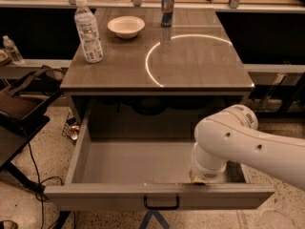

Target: Open top drawer

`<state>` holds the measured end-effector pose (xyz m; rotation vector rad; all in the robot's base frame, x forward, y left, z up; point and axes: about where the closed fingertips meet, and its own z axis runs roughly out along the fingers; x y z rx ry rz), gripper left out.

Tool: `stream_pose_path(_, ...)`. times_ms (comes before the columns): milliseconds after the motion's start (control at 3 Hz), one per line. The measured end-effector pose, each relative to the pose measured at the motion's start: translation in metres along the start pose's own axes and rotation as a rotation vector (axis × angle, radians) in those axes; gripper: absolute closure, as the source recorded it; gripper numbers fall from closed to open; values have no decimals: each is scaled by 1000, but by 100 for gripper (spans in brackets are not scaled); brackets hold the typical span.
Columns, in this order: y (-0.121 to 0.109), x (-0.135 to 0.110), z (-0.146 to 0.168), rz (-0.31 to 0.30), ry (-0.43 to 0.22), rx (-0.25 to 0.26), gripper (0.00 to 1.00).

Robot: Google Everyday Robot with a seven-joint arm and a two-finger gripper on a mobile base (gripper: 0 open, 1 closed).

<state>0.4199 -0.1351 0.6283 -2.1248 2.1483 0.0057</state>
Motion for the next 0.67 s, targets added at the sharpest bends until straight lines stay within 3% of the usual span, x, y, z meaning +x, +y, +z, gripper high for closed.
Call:
stream_pose_path(333,38,1,-2,-15,51,-58,100)
stream_pose_path(667,38,1,-2,-15,51,-58,100)
